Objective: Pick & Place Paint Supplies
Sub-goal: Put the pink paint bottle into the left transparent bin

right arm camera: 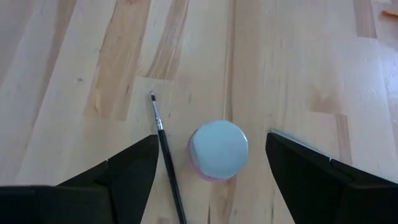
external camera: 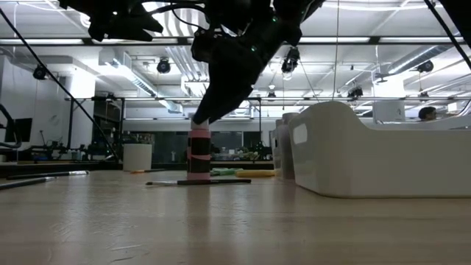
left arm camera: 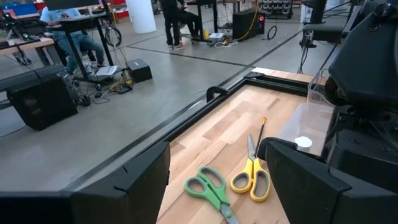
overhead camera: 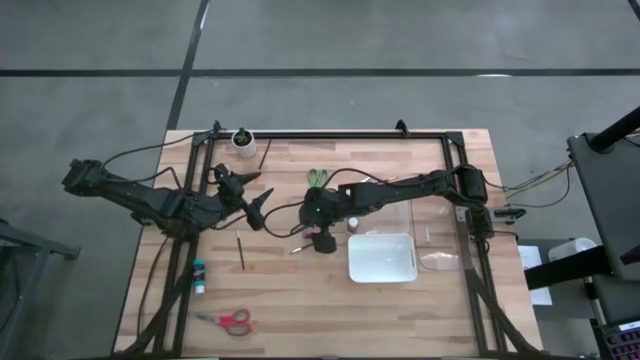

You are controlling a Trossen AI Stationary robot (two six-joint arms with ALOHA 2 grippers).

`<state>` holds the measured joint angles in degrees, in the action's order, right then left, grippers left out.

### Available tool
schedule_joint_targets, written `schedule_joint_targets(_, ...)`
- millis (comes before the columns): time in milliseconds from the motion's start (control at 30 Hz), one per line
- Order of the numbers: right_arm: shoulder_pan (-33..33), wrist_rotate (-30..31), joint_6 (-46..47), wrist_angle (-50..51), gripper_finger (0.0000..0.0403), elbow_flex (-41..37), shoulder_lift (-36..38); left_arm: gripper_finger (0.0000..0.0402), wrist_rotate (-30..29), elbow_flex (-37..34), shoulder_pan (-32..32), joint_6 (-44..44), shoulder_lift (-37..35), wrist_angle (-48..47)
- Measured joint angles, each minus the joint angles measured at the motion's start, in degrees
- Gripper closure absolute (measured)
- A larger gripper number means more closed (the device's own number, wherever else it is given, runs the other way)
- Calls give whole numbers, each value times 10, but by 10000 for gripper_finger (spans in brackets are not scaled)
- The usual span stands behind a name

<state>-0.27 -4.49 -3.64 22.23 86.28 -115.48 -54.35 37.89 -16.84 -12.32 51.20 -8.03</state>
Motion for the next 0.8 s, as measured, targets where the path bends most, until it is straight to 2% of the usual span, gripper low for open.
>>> schedule_joint_targets(267,-1,11,0,-2,118,-6,0,133,0,0,0,0,0,0)
schedule_joint_targets(800,-2,17,-16,-12,278,-6,0,133,0,0,0,0,0,0)
